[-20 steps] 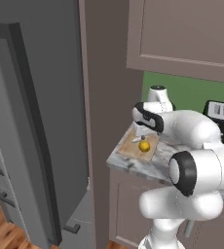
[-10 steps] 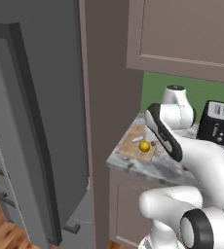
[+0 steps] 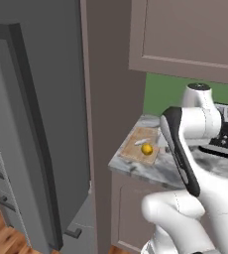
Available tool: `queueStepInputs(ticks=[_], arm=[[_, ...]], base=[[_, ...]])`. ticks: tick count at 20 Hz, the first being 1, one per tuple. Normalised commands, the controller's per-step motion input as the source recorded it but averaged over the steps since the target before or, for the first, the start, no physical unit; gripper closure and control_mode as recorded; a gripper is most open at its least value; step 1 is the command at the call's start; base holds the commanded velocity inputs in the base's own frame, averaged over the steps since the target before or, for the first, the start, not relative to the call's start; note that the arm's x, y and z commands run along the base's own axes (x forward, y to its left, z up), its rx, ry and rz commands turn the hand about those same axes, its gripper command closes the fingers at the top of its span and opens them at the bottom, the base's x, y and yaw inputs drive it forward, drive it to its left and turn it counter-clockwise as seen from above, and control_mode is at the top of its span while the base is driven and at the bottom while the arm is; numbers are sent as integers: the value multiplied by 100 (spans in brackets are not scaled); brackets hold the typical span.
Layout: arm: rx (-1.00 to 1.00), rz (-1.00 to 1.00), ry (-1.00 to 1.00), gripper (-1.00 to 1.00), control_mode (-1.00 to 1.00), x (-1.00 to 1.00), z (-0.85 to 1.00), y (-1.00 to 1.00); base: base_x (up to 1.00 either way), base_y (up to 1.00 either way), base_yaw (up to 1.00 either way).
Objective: Retrieve a lemon from the fridge and place it on the cutting board with the fish.
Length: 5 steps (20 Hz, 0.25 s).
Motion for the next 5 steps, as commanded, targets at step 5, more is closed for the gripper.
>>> queueStepInputs(ticks=[5], arm=[[0, -10, -4, -100, -100, -31, 11, 8]], base=[[0, 0, 0]])
